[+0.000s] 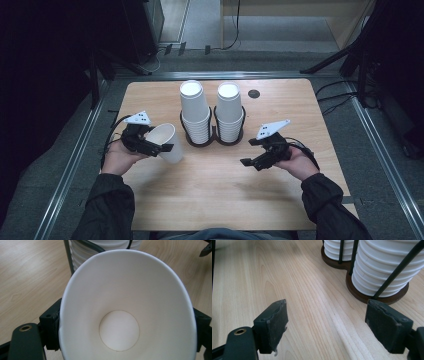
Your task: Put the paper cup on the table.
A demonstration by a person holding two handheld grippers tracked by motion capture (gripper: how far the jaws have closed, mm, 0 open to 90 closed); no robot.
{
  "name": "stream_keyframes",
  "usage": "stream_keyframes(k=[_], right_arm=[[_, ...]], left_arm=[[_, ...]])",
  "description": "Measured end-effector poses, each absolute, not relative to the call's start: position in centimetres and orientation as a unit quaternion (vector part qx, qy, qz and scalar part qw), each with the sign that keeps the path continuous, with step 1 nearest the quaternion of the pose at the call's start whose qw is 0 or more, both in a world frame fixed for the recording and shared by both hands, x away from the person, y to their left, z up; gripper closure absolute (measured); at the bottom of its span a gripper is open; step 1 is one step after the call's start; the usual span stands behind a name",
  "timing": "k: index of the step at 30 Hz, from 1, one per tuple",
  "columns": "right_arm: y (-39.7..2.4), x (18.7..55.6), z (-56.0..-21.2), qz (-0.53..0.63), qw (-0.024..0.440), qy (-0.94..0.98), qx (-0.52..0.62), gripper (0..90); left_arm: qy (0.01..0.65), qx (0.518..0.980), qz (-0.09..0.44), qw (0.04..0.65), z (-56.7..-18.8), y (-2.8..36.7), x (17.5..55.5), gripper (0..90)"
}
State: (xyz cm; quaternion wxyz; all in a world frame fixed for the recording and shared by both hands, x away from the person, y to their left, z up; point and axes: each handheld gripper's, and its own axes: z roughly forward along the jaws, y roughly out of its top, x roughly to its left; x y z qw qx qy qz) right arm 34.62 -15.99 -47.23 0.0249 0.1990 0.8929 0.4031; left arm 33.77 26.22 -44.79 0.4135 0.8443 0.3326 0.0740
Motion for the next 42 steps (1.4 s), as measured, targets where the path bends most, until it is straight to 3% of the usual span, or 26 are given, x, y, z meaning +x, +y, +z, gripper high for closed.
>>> stream_keyframes(k=[17, 29, 42], right_arm=[[-16.8, 34.2, -47.4, 0.398, 0.031, 0.892, 0.209, 18.8], [-16.6, 34.1, -47.7, 0.386, 0.031, 0.899, 0.203, 18.8], [-16.4, 34.1, -47.8, 0.385, 0.029, 0.9, 0.203, 18.9]], left_arm=[[0.383, 0.817, 0.106, 0.418, -43.4, 28.7, 36.0, 14.7], [0.44, 0.802, 0.141, 0.378, -44.7, 30.9, 36.8, 13.6], [0.479, 0.786, 0.137, 0.365, -46.3, 32.2, 37.7, 12.3]])
